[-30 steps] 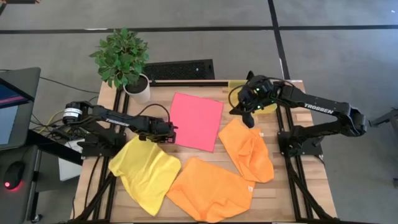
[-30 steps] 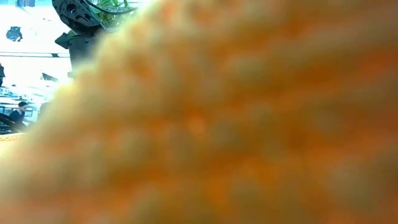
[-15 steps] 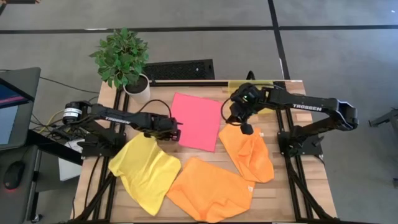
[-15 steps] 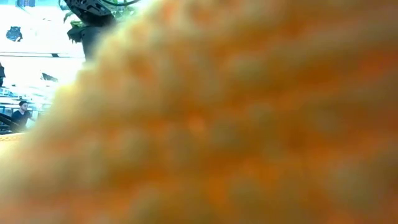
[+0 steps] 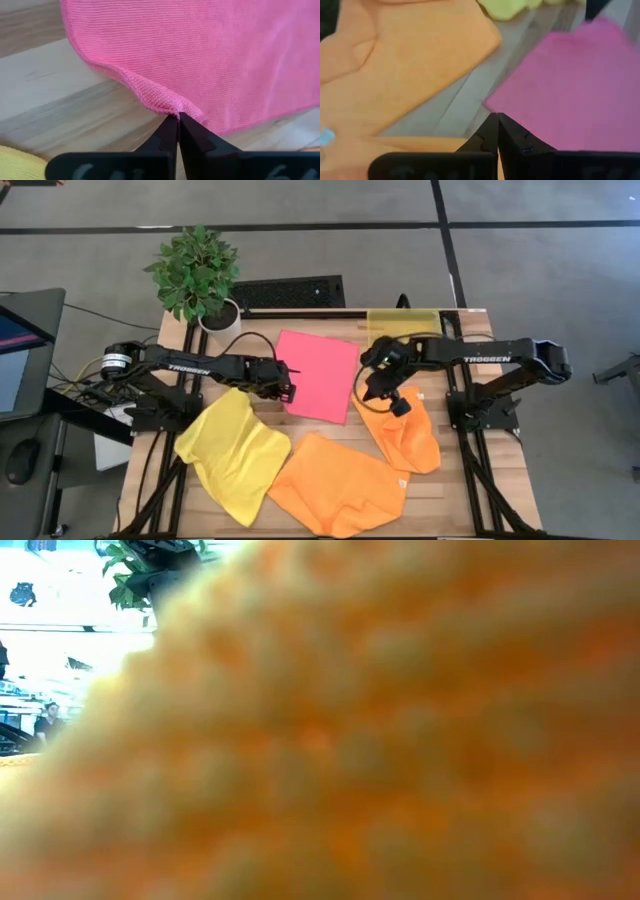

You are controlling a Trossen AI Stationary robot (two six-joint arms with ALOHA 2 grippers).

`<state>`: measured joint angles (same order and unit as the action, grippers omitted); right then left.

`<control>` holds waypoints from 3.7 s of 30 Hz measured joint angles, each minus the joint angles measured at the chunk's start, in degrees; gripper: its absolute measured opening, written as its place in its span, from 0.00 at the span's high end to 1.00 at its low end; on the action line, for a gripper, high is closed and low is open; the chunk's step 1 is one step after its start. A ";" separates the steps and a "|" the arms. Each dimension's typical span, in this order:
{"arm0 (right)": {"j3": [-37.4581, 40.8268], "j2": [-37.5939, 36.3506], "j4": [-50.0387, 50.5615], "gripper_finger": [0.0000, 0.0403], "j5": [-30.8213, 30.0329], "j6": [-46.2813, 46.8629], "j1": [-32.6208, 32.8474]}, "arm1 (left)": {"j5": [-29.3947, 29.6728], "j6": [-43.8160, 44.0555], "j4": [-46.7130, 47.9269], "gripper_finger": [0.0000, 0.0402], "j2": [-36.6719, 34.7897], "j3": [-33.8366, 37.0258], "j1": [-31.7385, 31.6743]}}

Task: Fold microfiber towels
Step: Fold the pink microfiber towel

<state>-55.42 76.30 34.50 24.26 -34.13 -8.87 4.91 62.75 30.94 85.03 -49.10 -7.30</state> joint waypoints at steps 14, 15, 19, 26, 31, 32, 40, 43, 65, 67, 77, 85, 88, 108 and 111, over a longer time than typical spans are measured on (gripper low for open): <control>0.07 14.96 -9.17 0.75 -4.93 1.11 5.83 | -6.93 -3.93 0.00 1.00 -0.04 -0.02 -2.52; 0.03 15.74 -11.13 0.74 -4.89 1.11 6.21 | -7.29 -4.46 0.09 1.00 -0.04 -0.04 -2.52; 0.00 17.98 -14.66 0.73 -4.89 1.08 7.40 | -8.22 -5.19 0.25 1.00 -0.07 -0.04 -2.52; 0.02 22.76 -18.50 0.73 -4.51 0.65 9.08 | -9.71 -6.57 0.13 1.00 -0.07 -0.04 -2.52; 0.01 25.28 -21.32 0.73 -3.56 0.65 9.31 | -10.62 -7.66 0.01 1.00 -0.07 -0.04 -2.54; 0.00 25.51 -21.28 0.73 -3.40 0.68 9.27 | -10.65 -7.68 0.00 1.00 -0.07 -0.04 -2.54; 0.02 26.24 -20.16 0.73 -3.85 0.66 8.43 | -10.93 -7.72 -0.06 1.00 -0.07 -0.04 -2.54; 0.02 26.24 -19.01 0.73 -4.06 0.64 7.92 | -11.21 -7.72 -0.28 1.00 -0.07 -0.04 -2.54; 1.66 26.18 -22.22 0.73 -4.89 0.04 7.68 | -12.74 -7.70 -0.91 1.00 -0.07 -0.04 -2.54; 2.39 26.18 -23.06 0.73 -4.86 0.06 7.74 | -12.74 -7.70 -0.92 1.00 -0.07 -0.04 -2.54; 3.26 26.15 -25.09 0.73 -4.45 1.10 7.72 | -12.74 -7.68 -0.92 1.00 -0.07 -0.04 -2.54; 2.46 30.85 -28.88 0.73 -0.83 2.20 7.66 | -12.76 -7.63 -1.55 1.00 -0.09 -0.04 -2.54; 2.58 30.74 -29.35 0.73 -1.32 2.62 7.72 | -13.49 -7.61 -2.44 1.00 -0.09 -0.04 -2.54; 0.39 27.93 -19.47 0.97 -6.33 11.74 6.06 | -16.16 -8.82 -2.16 1.00 -0.11 -0.04 -2.08; -0.74 25.40 -16.56 0.98 -7.16 11.82 5.33 | -16.61 -9.67 -2.11 1.00 -0.11 -0.04 -2.08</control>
<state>-56.16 101.70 17.94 17.10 -22.31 -3.54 -11.70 53.08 28.83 84.93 -49.15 -9.39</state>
